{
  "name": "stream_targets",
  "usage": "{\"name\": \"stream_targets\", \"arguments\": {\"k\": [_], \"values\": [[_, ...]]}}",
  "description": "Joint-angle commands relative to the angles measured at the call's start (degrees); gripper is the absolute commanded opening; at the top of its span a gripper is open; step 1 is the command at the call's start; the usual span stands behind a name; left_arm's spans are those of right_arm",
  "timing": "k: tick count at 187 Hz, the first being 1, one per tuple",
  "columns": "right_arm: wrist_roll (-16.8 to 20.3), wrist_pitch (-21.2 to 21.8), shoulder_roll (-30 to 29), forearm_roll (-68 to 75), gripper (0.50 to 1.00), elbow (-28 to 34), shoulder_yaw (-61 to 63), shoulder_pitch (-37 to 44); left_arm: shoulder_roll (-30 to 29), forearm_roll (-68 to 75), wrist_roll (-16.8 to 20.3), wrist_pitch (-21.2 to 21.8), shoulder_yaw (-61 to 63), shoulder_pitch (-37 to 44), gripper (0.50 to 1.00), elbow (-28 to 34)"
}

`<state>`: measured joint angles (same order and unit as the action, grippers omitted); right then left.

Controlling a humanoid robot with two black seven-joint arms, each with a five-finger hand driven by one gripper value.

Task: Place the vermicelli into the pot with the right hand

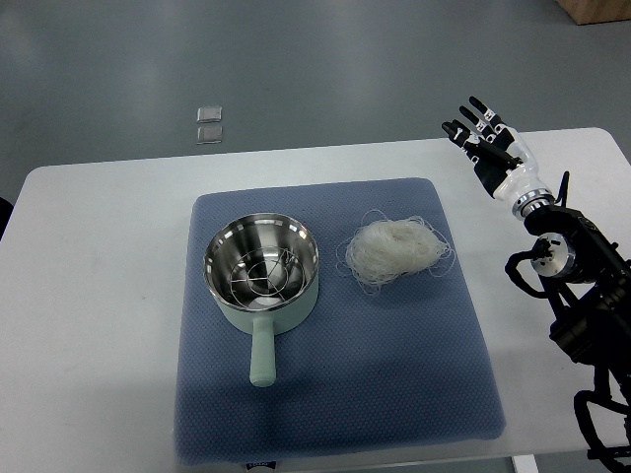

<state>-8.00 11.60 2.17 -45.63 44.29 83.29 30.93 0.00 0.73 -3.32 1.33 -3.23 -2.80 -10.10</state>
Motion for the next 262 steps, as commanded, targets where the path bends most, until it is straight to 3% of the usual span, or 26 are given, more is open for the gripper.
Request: {"name": "stream_targets", "arguments": {"k": [1, 262], "values": [[0.00, 0.00, 0.21, -0.07, 0.924, -0.08, -0.06, 0.01, 0.00, -0.12, -0.02, -0.02, -0.20, -0.28, 1.000, 0.26], [0.09, -0.97, 3.11, -1.48, 0.924, 0.01, -7.79, 0.45, 0.00, -0.12, -0.02, 0.25, -0.03, 0.16, 1.000, 0.26]]}}
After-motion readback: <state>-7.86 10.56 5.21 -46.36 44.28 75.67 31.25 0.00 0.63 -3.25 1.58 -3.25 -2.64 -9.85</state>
